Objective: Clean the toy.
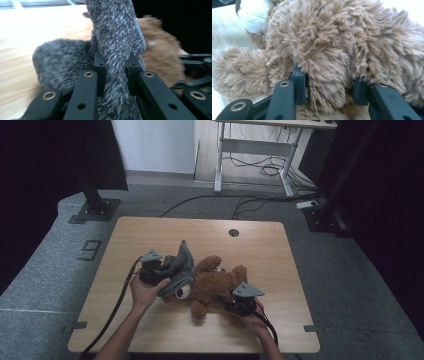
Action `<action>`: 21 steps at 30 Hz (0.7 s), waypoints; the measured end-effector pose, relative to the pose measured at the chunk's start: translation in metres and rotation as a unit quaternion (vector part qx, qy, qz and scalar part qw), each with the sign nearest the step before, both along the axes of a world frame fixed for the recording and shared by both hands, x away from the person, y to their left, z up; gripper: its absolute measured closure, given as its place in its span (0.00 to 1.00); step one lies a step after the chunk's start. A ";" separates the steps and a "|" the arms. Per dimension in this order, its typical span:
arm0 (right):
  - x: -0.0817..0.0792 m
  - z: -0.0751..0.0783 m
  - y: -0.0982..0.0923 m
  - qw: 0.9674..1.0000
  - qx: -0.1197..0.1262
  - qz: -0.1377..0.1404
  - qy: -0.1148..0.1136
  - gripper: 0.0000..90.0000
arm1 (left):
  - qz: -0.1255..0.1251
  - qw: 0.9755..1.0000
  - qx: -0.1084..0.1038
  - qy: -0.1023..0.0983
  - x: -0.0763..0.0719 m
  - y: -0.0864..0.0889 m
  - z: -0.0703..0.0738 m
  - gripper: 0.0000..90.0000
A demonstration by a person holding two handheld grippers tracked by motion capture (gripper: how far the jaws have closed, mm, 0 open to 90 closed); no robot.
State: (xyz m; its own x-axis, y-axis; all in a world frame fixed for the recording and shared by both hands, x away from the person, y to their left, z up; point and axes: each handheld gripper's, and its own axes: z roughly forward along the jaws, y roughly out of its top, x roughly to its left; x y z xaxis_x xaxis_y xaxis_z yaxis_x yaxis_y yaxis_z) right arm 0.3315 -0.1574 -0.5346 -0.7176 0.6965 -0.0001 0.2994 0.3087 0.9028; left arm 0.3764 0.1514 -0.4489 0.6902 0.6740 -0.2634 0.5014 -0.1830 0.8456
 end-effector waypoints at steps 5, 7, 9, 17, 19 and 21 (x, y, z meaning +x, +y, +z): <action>0.000 0.000 0.000 1.000 0.002 -0.001 0.000 0.62 | -0.074 0.997 -0.009 0.006 -0.008 -0.050 0.003 0.85; 0.000 0.000 0.000 1.000 0.002 -0.001 0.000 0.62 | -0.089 0.996 -0.005 0.005 -0.010 -0.069 0.002 0.85; 0.000 0.000 0.000 1.000 0.002 -0.001 0.000 0.62 | -0.096 0.995 0.005 0.003 -0.009 -0.086 0.001 0.85; 0.000 -0.001 0.000 1.000 0.002 -0.005 0.003 0.62 | -0.097 0.995 0.023 0.012 0.005 -0.112 -0.013 0.85; 0.000 -0.001 0.000 1.000 0.002 -0.003 0.002 0.62 | -0.088 0.996 0.026 0.007 0.006 -0.104 -0.011 0.85; 0.000 -0.001 0.000 1.000 0.001 -0.004 0.001 0.62 | -0.071 0.997 0.031 0.002 0.008 -0.094 -0.009 0.85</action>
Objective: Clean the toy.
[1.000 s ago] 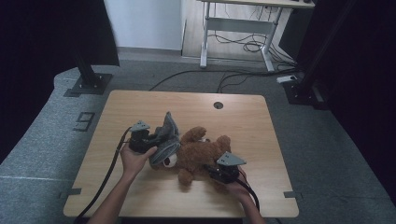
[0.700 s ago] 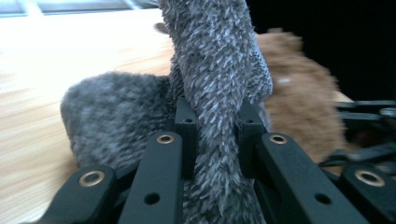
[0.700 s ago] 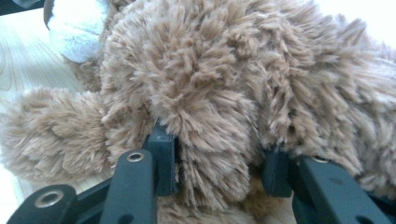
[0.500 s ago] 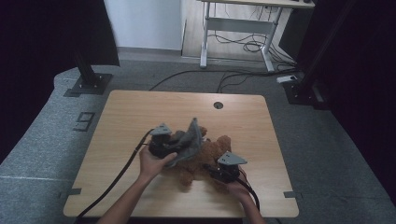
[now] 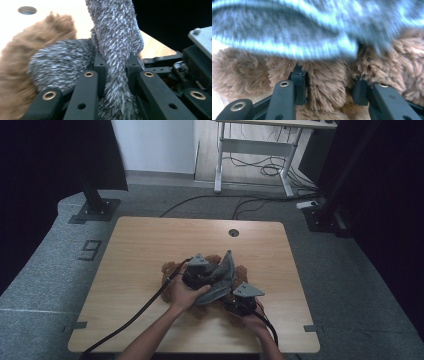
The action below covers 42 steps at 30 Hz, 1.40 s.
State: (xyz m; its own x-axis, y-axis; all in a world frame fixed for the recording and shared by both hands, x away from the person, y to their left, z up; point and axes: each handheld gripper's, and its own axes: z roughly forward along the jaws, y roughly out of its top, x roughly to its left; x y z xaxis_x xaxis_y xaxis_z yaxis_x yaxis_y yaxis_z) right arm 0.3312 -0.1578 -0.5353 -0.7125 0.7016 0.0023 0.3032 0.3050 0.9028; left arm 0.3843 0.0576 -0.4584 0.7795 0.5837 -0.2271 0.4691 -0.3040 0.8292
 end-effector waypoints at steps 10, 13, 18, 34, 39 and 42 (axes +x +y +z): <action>0.000 0.000 0.000 1.000 0.004 0.005 -0.002 0.62 | 0.049 0.998 -0.028 0.021 0.011 0.071 -0.015 0.85; -0.001 0.000 0.000 1.000 0.004 0.006 -0.001 0.62 | 0.057 0.997 -0.043 0.019 0.008 0.086 -0.012 0.85; -0.001 -0.001 -0.001 1.000 0.006 0.006 0.000 0.62 | 0.075 0.996 -0.042 0.007 0.005 0.106 -0.007 0.85; 0.001 -0.002 -0.003 1.000 0.014 0.005 0.005 0.62 | 0.165 0.985 -0.016 0.052 0.011 0.176 -0.043 0.85; 0.002 -0.002 -0.004 1.000 0.018 0.004 0.007 0.62 | 0.148 0.988 -0.051 0.008 -0.002 0.165 -0.022 0.85; 0.002 -0.002 -0.004 1.000 0.019 0.005 0.007 0.62 | 0.123 0.991 -0.050 -0.025 -0.007 0.145 0.001 0.85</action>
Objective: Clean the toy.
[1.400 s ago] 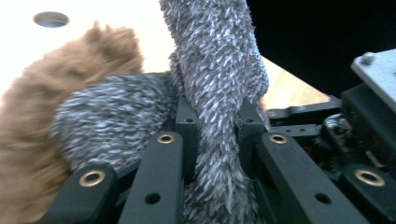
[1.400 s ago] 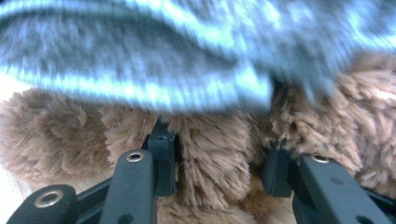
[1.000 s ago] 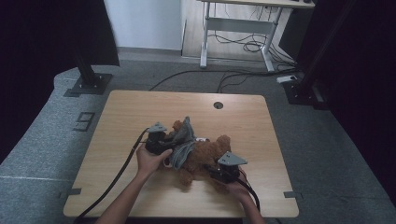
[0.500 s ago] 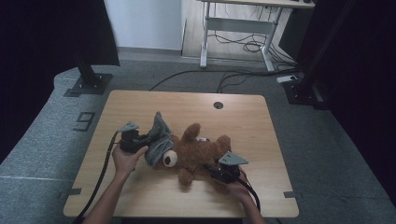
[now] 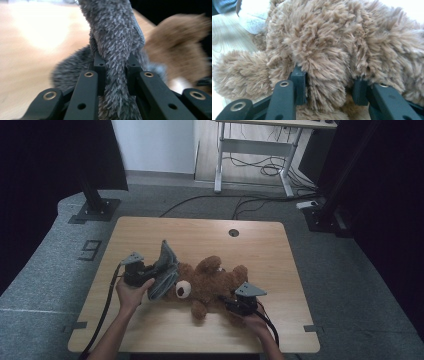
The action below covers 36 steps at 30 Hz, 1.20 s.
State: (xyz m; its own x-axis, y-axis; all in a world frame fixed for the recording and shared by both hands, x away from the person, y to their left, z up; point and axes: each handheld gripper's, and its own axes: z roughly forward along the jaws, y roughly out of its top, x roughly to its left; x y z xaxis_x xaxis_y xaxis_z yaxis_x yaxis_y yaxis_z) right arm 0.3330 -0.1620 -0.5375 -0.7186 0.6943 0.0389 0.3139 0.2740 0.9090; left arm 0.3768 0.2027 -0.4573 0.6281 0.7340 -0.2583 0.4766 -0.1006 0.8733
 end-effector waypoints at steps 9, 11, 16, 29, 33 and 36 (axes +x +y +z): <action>-0.001 0.000 0.000 1.000 -0.003 0.001 -0.004 0.62 | -0.037 0.998 0.035 0.047 0.036 -0.057 0.001 0.85; -0.001 0.000 0.000 1.000 -0.004 0.001 -0.005 0.62 | -0.040 0.997 0.038 0.055 0.036 -0.058 -0.004 0.85; -0.002 0.002 0.002 1.000 -0.008 0.001 -0.009 0.54 | -0.045 0.996 0.048 0.053 0.025 -0.060 -0.013 0.86; -0.021 0.054 -0.032 0.998 0.042 -0.021 -0.029 0.29 | -0.054 0.998 0.018 0.027 0.000 -0.053 -0.028 0.87; -0.016 0.082 -0.039 0.997 0.041 -0.040 -0.044 0.28 | -0.060 0.998 0.020 0.019 -0.010 -0.053 -0.029 0.87; 0.000 0.099 -0.037 0.998 0.027 -0.039 -0.043 0.28 | -0.064 0.998 0.008 0.022 -0.013 -0.050 -0.030 0.87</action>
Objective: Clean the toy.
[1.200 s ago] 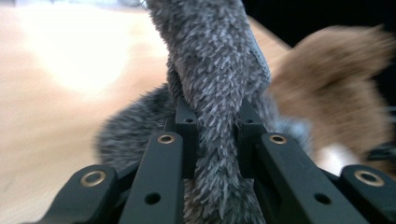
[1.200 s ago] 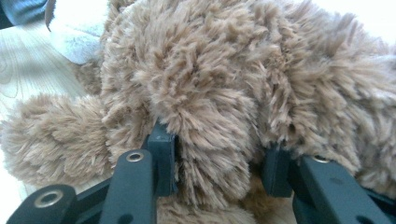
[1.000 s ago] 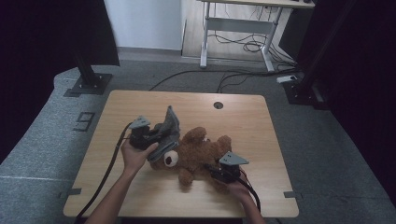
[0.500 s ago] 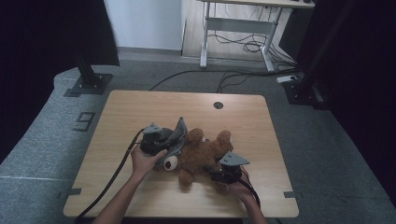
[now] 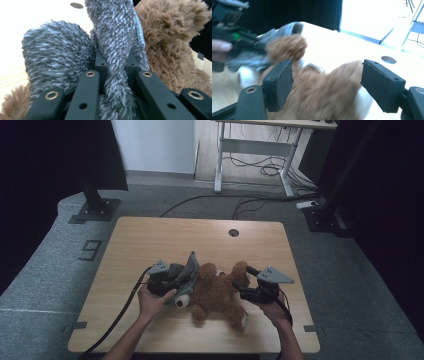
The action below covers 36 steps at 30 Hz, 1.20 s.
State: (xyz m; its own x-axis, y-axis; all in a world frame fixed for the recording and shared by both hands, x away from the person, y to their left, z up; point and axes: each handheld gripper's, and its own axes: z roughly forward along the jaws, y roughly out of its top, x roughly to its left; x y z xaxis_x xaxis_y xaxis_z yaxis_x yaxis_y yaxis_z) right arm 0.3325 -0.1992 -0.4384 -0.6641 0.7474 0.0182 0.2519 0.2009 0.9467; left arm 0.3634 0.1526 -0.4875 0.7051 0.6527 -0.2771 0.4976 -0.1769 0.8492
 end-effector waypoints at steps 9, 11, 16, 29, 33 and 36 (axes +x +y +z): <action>0.046 -0.011 0.015 0.995 -0.029 0.038 0.083 0.24 | -0.007 1.000 -0.010 -0.003 -0.008 0.003 -0.002 0.87; 0.043 -0.021 0.019 0.993 -0.050 0.049 0.098 0.21 | -0.011 1.000 -0.014 -0.002 -0.011 0.004 -0.002 0.87; 0.024 -0.040 0.017 0.989 -0.019 0.070 0.126 0.20 | -0.021 0.999 -0.025 -0.002 -0.021 0.008 -0.004 0.87; -0.025 -0.056 0.015 0.989 -0.054 0.070 0.116 0.13 | -0.024 0.999 -0.026 -0.015 -0.036 0.010 -0.007 0.87; -0.028 -0.084 0.048 0.982 -0.107 0.078 0.136 0.03 | -0.029 0.999 -0.028 -0.017 -0.043 0.012 -0.011 0.87; -0.027 -0.086 0.054 0.986 -0.111 0.044 0.119 0.13 | -0.026 0.999 -0.033 -0.019 -0.042 0.012 -0.012 0.87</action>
